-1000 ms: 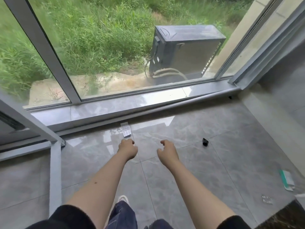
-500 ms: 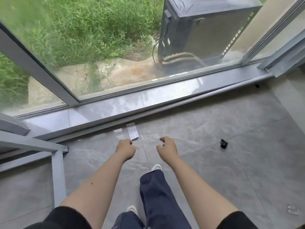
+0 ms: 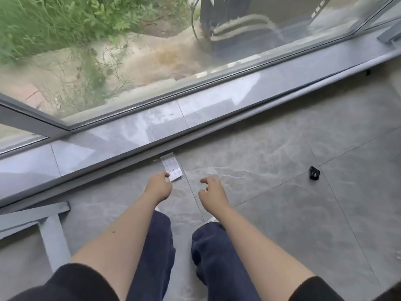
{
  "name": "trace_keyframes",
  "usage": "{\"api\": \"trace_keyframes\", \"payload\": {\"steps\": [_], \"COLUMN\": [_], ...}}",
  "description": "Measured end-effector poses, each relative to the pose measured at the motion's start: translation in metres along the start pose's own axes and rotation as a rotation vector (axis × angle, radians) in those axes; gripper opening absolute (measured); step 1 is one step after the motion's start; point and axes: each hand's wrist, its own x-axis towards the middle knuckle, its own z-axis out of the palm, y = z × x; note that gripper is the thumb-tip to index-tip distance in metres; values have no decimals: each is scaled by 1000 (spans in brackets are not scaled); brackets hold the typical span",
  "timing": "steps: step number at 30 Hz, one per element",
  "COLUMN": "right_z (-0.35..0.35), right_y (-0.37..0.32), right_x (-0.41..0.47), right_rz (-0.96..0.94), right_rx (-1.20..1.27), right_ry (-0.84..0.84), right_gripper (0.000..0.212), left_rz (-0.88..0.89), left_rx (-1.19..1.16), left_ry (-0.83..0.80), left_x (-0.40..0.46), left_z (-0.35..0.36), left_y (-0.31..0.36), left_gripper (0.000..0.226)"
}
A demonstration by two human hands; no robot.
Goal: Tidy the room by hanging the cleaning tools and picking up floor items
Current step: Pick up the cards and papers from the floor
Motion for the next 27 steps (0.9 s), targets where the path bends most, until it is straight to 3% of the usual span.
{"api": "trace_keyframes", "payload": {"steps": [12, 20, 22, 23, 27], "right_z": [124, 185, 195, 201, 223], "right_y": [59, 107, 112, 114, 127], "right_x": [218, 337, 355, 361, 389], "right_rz": [101, 181, 214, 227, 329], "right_rx": [-13, 38, 50, 56, 283], "right_ry": [-85, -100, -110, -125, -83], "right_gripper": [40, 45, 37, 30, 39], "left_rz": [-82, -139, -191, -232, -335], "left_rx": [-230, -391, -402, -392, -339], "left_ry": [-5, 330, 389, 400, 416], "left_x": [233, 354, 371, 378, 408], "left_z": [96, 141, 145, 147, 163], "left_y": [-68, -101, -106, -108, -117], "left_gripper": [53, 61, 64, 66, 77]}}
